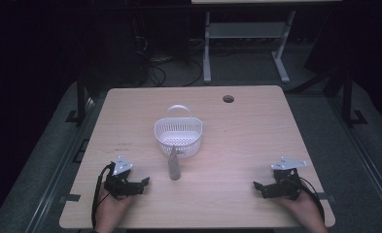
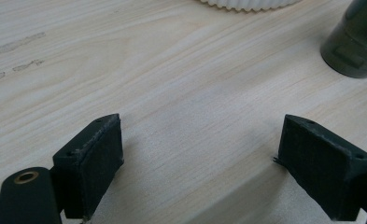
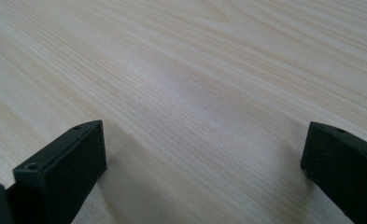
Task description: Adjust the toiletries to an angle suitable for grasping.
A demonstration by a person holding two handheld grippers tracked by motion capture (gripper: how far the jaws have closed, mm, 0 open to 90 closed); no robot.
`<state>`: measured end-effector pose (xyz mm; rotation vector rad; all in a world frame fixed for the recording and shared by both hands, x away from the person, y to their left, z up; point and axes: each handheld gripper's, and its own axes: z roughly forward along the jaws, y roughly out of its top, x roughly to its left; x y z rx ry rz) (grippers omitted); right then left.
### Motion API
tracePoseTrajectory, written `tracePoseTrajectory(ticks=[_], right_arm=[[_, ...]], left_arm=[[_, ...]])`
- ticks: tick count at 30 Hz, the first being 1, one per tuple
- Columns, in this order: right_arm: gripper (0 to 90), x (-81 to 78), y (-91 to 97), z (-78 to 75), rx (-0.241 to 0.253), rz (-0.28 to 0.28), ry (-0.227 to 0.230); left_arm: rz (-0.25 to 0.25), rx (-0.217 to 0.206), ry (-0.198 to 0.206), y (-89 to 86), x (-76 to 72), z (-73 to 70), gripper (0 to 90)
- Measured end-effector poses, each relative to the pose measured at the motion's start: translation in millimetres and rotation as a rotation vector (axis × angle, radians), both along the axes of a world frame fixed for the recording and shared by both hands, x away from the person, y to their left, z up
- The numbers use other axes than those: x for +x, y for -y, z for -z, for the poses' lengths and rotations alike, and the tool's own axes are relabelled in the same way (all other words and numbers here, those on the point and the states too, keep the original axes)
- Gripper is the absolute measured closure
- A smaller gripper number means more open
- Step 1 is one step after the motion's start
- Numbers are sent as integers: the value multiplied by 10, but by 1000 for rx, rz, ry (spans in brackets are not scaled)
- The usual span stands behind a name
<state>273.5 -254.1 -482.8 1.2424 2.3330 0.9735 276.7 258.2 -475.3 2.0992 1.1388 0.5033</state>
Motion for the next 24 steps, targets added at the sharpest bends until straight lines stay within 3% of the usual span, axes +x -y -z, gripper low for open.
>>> tracePoseTrajectory(ticks=[10,13,14,17,21,24], right_arm=[[0,5,3,-1,-1,-5,-1],[0,6,5,0,-1,-6,0],[0,6,4,-1,-1,-6,-1],[0,5,5,0,0,-5,0],[0,6,5,0,0,-6,0],[0,5,5,0,0,-6,0]], left_arm=[[39,-7,2,3,-37,-9,157],[44,-31,-10,-17,-39,-28,242],[41,-66,-25,-36,-27,-41,257],[56,-73,-29,-44,-21,-71,330],[80,-78,-22,-44,-15,-172,546],[101,-81,-35,-54,2,-236,656]])
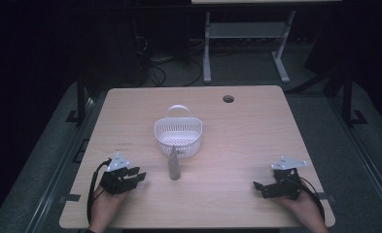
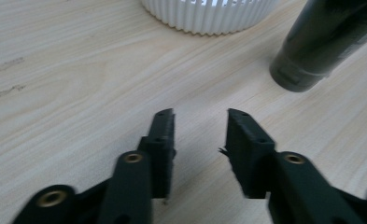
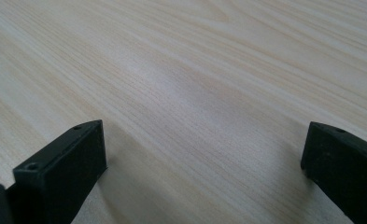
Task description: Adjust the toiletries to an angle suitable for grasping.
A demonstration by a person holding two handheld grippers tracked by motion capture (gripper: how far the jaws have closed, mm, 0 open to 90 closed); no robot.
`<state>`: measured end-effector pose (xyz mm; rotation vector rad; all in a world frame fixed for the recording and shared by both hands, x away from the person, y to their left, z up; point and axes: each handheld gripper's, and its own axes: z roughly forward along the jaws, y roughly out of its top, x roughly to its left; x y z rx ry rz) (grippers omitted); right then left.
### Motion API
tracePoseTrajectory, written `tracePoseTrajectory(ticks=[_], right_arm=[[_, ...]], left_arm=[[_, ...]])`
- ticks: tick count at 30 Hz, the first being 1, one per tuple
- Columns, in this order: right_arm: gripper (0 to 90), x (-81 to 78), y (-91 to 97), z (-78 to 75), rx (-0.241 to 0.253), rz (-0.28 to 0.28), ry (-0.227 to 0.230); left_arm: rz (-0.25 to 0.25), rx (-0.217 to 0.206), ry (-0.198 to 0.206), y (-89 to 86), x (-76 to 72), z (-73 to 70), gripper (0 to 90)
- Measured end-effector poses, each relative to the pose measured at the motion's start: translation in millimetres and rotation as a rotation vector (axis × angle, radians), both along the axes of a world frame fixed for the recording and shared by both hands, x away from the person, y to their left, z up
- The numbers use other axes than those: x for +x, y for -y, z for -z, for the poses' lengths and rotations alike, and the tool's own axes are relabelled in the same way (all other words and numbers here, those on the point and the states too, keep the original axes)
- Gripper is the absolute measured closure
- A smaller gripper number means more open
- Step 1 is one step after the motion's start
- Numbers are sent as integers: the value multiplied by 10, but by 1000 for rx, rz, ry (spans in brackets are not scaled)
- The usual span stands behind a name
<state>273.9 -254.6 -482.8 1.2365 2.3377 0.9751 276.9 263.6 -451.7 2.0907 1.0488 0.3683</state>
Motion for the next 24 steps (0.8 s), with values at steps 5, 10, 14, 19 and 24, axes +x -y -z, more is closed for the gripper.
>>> tracePoseTrajectory(ticks=[5,10,14,19,24], right_arm=[[0,0,0,0,0,0,1],[0,-3,1,1,-1,0,1],[0,-5,3,1,-1,0,2],[0,-5,3,1,-1,1,1],[0,-5,3,1,-1,0,1]], left_arm=[[38,0,-5,9,16,-113,811],[54,-10,-5,22,28,-207,896],[71,-14,14,46,60,-305,896],[84,-22,37,82,114,-409,896],[112,-23,50,165,191,-530,896]])
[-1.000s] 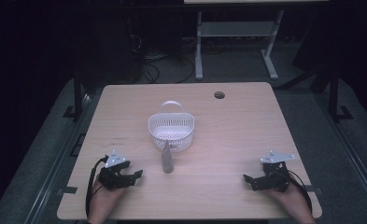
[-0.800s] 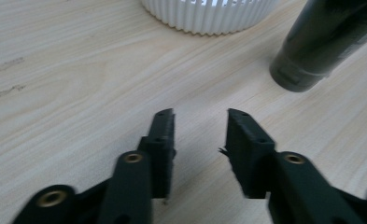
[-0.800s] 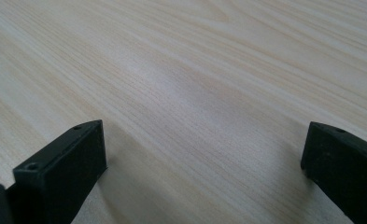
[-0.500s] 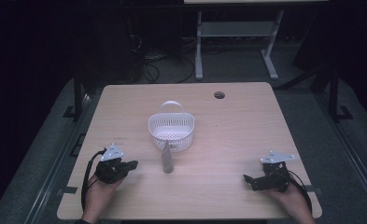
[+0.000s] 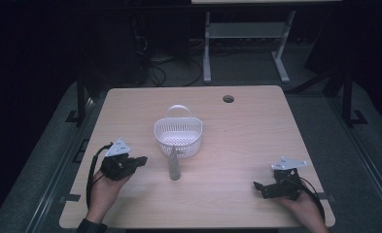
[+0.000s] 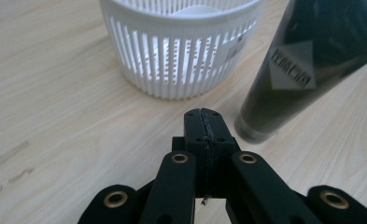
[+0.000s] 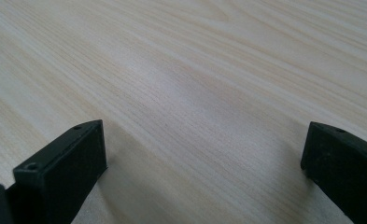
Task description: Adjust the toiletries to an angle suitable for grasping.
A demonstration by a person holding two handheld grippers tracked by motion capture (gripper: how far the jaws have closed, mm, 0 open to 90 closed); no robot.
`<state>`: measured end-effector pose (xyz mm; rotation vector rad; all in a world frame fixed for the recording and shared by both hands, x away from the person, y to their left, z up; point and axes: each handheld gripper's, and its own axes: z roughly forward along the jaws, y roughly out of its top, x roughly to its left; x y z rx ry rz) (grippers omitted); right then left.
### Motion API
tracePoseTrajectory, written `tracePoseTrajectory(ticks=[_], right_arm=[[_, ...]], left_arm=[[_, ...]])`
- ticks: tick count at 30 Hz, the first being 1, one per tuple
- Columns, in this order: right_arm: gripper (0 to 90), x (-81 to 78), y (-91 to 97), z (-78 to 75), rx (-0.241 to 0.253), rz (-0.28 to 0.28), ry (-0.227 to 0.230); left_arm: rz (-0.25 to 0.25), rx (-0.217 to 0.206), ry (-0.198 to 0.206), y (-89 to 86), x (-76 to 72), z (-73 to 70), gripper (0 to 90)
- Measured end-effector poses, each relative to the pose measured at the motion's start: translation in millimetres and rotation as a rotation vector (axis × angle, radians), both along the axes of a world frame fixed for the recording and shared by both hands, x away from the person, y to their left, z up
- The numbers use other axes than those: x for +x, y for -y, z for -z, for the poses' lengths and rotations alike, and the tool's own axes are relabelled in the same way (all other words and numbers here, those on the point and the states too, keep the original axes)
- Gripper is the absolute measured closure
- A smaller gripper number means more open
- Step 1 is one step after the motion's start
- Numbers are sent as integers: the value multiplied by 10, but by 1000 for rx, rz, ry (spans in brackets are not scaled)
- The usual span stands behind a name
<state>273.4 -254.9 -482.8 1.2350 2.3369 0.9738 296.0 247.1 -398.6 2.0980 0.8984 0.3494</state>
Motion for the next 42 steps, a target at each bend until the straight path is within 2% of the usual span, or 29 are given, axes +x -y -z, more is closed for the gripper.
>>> tracePoseTrajectory(ticks=[14,20,27,32,42], right_arm=[[0,0,-1,0,-1,1,0],[0,0,-1,0,0,1,0],[0,-1,-2,-1,2,0,-1],[0,-1,-1,-1,2,0,0],[0,-1,-1,-1,2,0,0]], left_arm=[[54,-40,46,193,129,-261,896],[97,-59,67,322,192,-366,896],[134,-67,77,446,228,-401,896],[160,-79,70,544,279,-396,896],[178,-90,59,663,331,-354,896]])
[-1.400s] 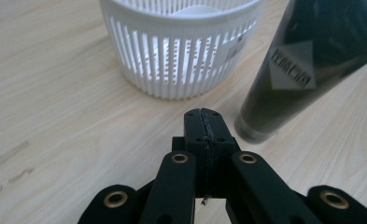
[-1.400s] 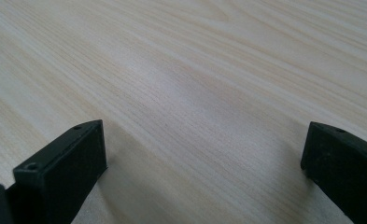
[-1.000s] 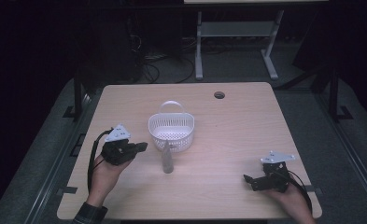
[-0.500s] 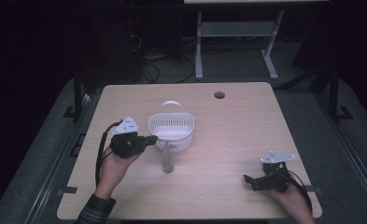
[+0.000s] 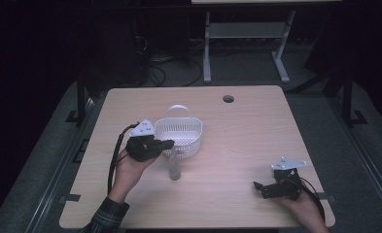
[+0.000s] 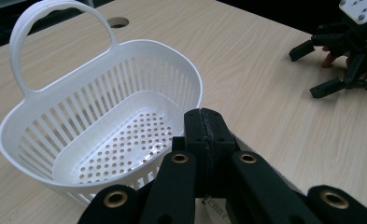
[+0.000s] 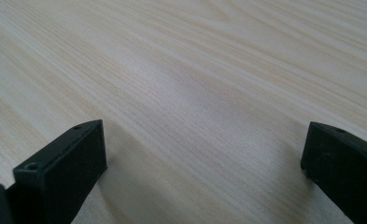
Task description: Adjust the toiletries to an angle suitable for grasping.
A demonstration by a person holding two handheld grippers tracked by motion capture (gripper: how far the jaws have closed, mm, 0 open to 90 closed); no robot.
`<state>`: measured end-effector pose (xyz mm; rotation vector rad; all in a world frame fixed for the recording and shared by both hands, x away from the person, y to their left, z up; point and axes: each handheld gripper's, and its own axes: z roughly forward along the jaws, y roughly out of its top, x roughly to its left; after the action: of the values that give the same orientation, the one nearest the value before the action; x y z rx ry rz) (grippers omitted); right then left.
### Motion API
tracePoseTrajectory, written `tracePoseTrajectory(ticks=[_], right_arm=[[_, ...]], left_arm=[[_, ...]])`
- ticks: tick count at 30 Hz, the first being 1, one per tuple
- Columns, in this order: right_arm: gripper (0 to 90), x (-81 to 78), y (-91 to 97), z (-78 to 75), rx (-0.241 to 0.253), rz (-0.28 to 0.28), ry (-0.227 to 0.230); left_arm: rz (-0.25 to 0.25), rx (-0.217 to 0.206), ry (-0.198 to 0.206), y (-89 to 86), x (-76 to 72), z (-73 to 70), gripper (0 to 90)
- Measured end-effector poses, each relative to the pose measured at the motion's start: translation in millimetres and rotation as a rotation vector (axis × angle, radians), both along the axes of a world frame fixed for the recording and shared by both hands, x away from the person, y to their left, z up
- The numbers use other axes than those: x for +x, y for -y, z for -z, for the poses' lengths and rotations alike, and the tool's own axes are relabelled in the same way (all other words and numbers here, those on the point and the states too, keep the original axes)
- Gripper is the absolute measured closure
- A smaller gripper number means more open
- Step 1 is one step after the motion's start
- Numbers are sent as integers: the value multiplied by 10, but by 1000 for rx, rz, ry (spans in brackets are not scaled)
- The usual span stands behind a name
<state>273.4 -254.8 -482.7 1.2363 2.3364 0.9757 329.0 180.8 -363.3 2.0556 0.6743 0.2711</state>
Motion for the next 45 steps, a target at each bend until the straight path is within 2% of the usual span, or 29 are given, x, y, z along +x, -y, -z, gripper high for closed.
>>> tracePoseTrajectory(ticks=[36,45], right_arm=[[0,0,1,1,0,0,0],[0,0,0,1,0,0,0]], left_arm=[[80,-25,-42,211,112,27,897],[82,-25,-40,234,121,24,897]])
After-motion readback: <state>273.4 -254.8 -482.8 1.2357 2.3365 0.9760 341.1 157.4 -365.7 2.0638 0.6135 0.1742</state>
